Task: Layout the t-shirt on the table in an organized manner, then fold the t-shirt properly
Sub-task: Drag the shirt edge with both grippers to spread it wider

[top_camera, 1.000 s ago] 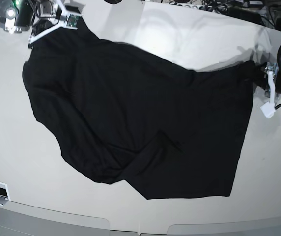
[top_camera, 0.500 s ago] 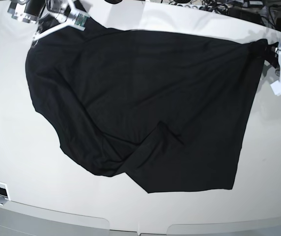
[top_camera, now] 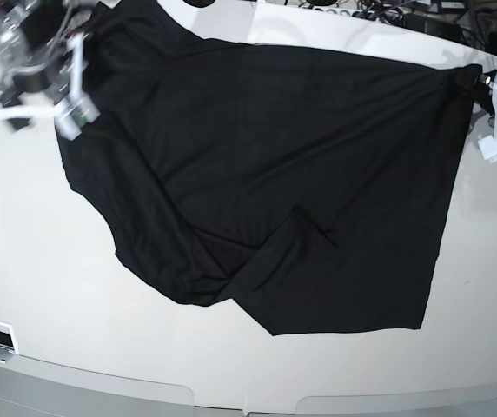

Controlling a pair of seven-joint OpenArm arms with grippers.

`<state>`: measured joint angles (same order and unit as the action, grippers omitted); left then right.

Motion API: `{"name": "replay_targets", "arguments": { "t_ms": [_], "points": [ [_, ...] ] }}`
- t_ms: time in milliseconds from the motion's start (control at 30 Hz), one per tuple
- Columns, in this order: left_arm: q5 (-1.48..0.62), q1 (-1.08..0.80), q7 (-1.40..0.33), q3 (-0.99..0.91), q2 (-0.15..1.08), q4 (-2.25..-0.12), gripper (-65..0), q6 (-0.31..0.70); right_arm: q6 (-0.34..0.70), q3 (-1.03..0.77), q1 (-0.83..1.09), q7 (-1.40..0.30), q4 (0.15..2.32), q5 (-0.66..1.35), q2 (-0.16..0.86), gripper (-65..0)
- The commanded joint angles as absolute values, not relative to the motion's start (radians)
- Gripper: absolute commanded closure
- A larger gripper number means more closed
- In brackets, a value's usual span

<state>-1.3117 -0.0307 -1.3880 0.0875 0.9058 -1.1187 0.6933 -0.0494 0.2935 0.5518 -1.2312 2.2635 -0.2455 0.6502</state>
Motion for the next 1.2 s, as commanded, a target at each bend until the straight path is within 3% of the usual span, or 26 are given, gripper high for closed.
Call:
{"name": "replay_targets", "arguments": {
  "t_ms": [0, 400, 633, 900, 1167],
  "points": [
    [-1.324, -0.020, -1.396, 0.078, 0.936, -1.126, 0.0, 0.698, -0.056, 0.250, 0.566, -1.224, 2.280, -0.237, 0.643, -33.3],
    [-1.347, -0.019, -1.387, 0.078, 0.931, -1.126, 0.0, 0.698, 0.059, -0.096, 0.635, -1.054, 2.204, 0.111, 0.394, -33.2],
    [-1.351, -0.019, -1.387, 0.078, 0.931, -1.126, 0.0, 0.698, 0.237, -0.306, 0.626, -0.978, 2.037, 0.324, 0.276, -33.2],
    [-1.370, -0.019, -1.387, 0.078, 0.931, -1.126, 0.0, 0.698, 0.414, -0.507, 0.544, -0.979, 1.818, 0.536, 0.218, -33.2],
    [-1.393, -0.019, -1.388, 0.078, 0.931, -1.126, 0.0, 0.698, 0.584, -0.553, 0.433, -1.018, 1.496, 0.732, 0.213, -33.2]
  ]
}}
